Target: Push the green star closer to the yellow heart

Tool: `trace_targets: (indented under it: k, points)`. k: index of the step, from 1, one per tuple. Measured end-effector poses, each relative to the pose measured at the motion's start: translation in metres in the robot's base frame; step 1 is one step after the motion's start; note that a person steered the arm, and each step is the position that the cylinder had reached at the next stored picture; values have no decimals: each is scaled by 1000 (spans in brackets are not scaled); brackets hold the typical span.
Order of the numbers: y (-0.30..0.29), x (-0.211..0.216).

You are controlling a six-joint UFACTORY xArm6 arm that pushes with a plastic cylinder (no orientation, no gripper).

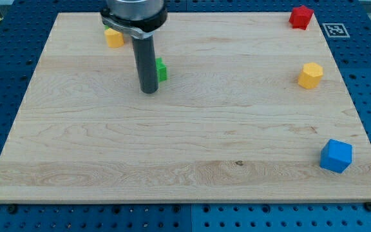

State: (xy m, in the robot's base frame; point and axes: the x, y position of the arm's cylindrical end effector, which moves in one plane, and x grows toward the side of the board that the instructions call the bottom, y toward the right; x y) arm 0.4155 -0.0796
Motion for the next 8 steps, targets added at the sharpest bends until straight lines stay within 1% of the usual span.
trace_targets:
  k: [1, 2, 3, 4, 5, 7, 8]
  points:
    - [7, 0]
    - [56, 24]
    - [77, 22]
    - [78, 6]
    - [46, -14]
    - [38, -16]
    - [22, -16]
